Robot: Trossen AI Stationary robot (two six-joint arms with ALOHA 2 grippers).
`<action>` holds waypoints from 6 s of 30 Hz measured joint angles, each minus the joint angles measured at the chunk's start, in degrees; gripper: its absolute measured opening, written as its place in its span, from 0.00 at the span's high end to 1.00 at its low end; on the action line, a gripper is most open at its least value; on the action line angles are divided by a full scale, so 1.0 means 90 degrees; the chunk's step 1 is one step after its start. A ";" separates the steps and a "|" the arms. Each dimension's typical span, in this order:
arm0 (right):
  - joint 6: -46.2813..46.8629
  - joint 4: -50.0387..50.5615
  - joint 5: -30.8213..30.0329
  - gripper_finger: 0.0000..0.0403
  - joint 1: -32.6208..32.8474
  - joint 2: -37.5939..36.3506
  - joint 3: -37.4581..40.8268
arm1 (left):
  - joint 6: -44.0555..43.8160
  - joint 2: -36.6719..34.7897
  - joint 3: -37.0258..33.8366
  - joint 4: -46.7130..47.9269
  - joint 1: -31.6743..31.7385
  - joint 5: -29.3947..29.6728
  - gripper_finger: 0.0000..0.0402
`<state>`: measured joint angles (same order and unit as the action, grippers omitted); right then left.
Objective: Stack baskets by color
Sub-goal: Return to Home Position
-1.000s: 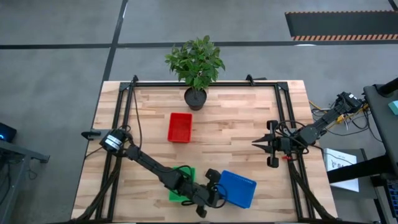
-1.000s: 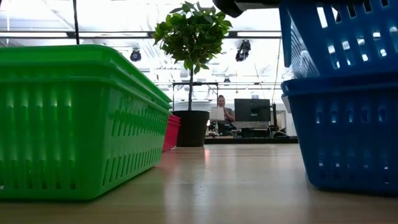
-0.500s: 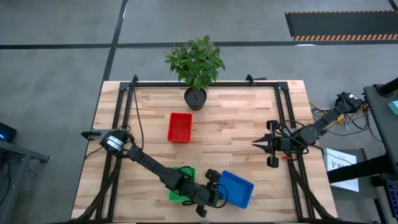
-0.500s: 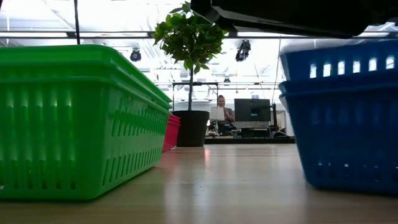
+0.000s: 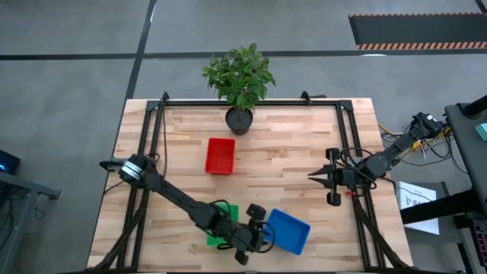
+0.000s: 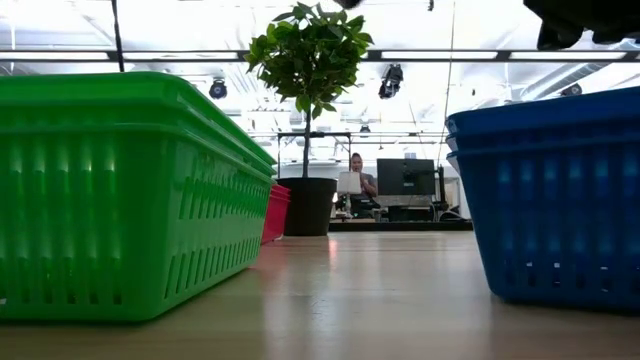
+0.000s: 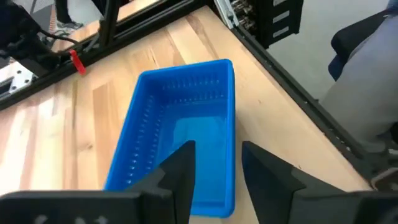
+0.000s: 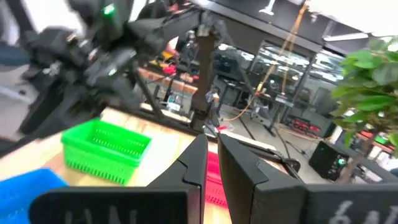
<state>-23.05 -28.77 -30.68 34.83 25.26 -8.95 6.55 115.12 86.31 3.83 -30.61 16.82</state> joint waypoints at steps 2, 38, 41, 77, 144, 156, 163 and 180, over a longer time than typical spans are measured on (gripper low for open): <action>-0.0091 0.0066 0.0165 0.92 0.0001 -0.0006 0.0000 | 0.0148 -0.0278 -0.0218 0.0011 0.0000 -0.0011 0.74; -0.0228 0.1138 0.1125 0.92 -0.1501 -0.1033 0.0099 | 0.0460 -0.8639 -0.8864 -0.4400 0.1795 -0.0130 0.98; -0.0226 0.1178 0.1318 0.92 -0.1499 -0.1418 0.0210 | 0.0460 -0.8987 -0.9121 -0.4383 0.1795 -0.0118 0.98; 0.0234 0.2013 0.0905 0.92 -0.2249 -0.2626 0.0920 | 0.0485 -0.9622 -0.9536 -0.4368 0.1812 0.0556 0.98; 0.0562 0.2033 0.0906 0.92 -0.2249 -0.2624 0.0928 | 0.0403 -0.4525 -0.9526 -0.4475 0.1812 0.0525 0.98; 0.0564 0.2033 0.0906 0.92 -0.2248 -0.2624 0.0928 | 0.0513 -0.4619 -0.9354 -0.4305 0.1812 0.0551 0.98; 0.0561 0.2033 0.0906 0.92 -0.2249 -0.2624 0.0928 | 0.0518 -0.4641 -0.9270 -0.4331 0.1811 0.0559 0.98; 0.0561 0.2033 0.0908 0.92 -0.2249 -0.2624 0.0928 | 0.0487 -0.4640 -0.9269 -0.4366 0.1812 0.0554 0.98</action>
<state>-18.00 -10.48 -22.51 14.59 1.65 -0.60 10.94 73.36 2.90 -35.46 -14.31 21.80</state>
